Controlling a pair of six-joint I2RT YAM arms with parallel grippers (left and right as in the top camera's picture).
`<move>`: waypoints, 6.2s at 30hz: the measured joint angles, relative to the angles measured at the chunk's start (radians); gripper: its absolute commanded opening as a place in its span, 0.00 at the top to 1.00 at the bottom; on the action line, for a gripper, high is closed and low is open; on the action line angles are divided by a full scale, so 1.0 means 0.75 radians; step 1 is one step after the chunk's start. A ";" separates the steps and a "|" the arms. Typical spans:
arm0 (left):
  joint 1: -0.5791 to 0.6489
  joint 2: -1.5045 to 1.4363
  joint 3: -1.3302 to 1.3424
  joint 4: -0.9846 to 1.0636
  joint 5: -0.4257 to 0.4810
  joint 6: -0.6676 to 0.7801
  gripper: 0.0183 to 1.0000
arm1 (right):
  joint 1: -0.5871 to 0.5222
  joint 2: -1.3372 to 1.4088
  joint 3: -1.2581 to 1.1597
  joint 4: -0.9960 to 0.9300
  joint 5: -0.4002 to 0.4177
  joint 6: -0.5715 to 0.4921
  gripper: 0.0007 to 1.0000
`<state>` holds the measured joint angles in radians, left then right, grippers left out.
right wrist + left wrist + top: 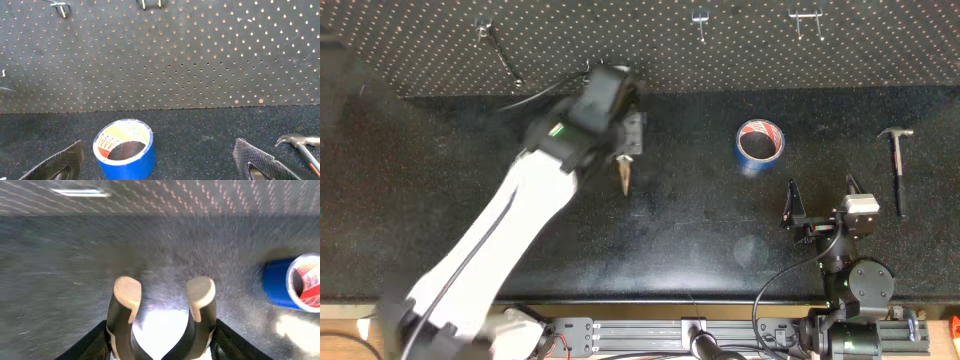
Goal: Place Tools Onto Pegboard
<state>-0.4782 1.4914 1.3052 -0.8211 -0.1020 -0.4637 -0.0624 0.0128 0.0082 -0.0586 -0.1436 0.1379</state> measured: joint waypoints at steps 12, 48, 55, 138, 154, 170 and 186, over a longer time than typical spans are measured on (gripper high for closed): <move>0.169 -0.193 -0.386 1.245 -0.198 0.446 0.99 | 0.000 0.000 0.000 0.001 0.000 0.000 0.03; 0.237 0.241 -0.389 1.426 -0.213 0.483 0.33 | 0.000 0.000 0.000 0.001 0.000 0.000 0.02; 0.244 0.241 -0.388 1.434 -0.195 0.483 0.00 | 0.000 0.000 0.000 0.001 0.000 0.000 0.02; 0.493 -1.971 -1.731 0.997 0.137 0.483 0.00 | 0.366 1.443 1.071 -0.749 -0.032 0.217 0.02; 0.493 -1.973 -1.731 0.997 0.137 0.483 0.01 | 0.470 2.175 1.320 -0.603 0.160 0.131 0.71; 0.493 -1.971 -1.731 0.997 0.137 0.483 0.01 | 0.835 1.650 1.334 0.053 0.421 0.149 0.93; 0.493 -1.971 -1.731 0.997 0.137 0.483 0.00 | 0.843 2.164 1.332 0.691 0.669 0.047 0.93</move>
<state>-0.1081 0.0128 0.0071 -0.0734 0.0010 -0.1013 0.5697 1.6356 1.0073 0.4599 0.3584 0.1734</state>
